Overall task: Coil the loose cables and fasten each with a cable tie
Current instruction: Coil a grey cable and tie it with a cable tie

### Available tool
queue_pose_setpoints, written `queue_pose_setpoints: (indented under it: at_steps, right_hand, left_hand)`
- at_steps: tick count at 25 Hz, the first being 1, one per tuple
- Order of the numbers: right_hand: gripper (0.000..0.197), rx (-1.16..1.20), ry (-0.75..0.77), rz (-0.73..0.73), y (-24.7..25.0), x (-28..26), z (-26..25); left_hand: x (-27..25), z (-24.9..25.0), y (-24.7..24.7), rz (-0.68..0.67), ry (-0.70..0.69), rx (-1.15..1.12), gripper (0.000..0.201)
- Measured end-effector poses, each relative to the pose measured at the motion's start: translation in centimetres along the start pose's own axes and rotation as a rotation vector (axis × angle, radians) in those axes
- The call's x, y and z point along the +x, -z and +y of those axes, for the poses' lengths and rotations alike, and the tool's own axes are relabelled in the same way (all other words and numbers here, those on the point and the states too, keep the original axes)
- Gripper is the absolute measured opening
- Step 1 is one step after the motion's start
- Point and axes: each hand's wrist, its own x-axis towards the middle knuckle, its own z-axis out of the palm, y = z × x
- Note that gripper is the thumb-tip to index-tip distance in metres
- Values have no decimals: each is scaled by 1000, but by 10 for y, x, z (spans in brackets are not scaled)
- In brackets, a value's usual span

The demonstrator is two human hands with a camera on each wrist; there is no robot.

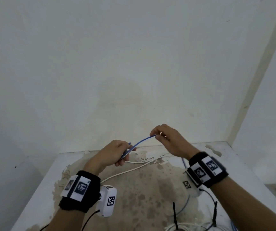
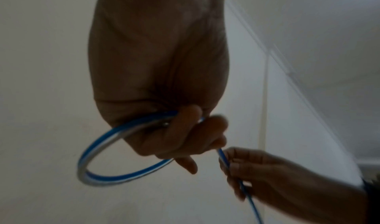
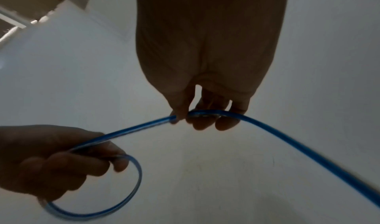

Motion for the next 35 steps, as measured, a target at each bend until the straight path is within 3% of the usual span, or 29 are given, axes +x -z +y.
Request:
queue_pose_setpoints:
  at_steps: [4, 6, 8, 12, 14, 17, 18, 22, 26, 29, 32, 35]
  right_hand:
    - [20, -251, -11, -368, 26, 17, -13]
    - [20, -208, -63, -547, 33, 19, -24]
    - [21, -50, -131, -618, 44, 20, -33]
    - [23, 334, -160, -491, 50, 13, -38]
    - [21, 448, -144, -309, 43, 3, -34]
    - [17, 455, -138, 22, 22, -13, -18]
    - [18, 447, -126, 68, 13, -19, -10]
    - [20, 537, -198, 47, -31, -52, 9]
    - [28, 538, -327, -58, -74, -89, 9]
    - [43, 546, -276, -120, -77, -97, -5]
    - [28, 558, -194, -184, -55, -89, -21]
    - [34, 419, -95, -250, -40, -79, -29]
  left_hand:
    - [5, -7, -15, -42, 8, -10, 40]
    - [5, -1, -22, -58, 27, -44, 40]
    - [1, 9, -29, -127, 14, -93, 41]
    - [-2, 20, -33, -273, 10, -594, 33]
    - [1, 26, -33, -255, -46, -833, 31]
    - [3, 28, -31, -181, -141, -985, 30]
    - [4, 28, -29, -166, -163, -1021, 29]
    - [7, 27, -22, -137, -250, -1173, 29]
    - [12, 18, -11, 17, -301, -1170, 34]
    - [15, 10, -10, 112, -277, -1064, 34]
    - [17, 3, -14, 131, -231, -1024, 32]
    - [17, 5, -17, 138, -212, -1044, 31]
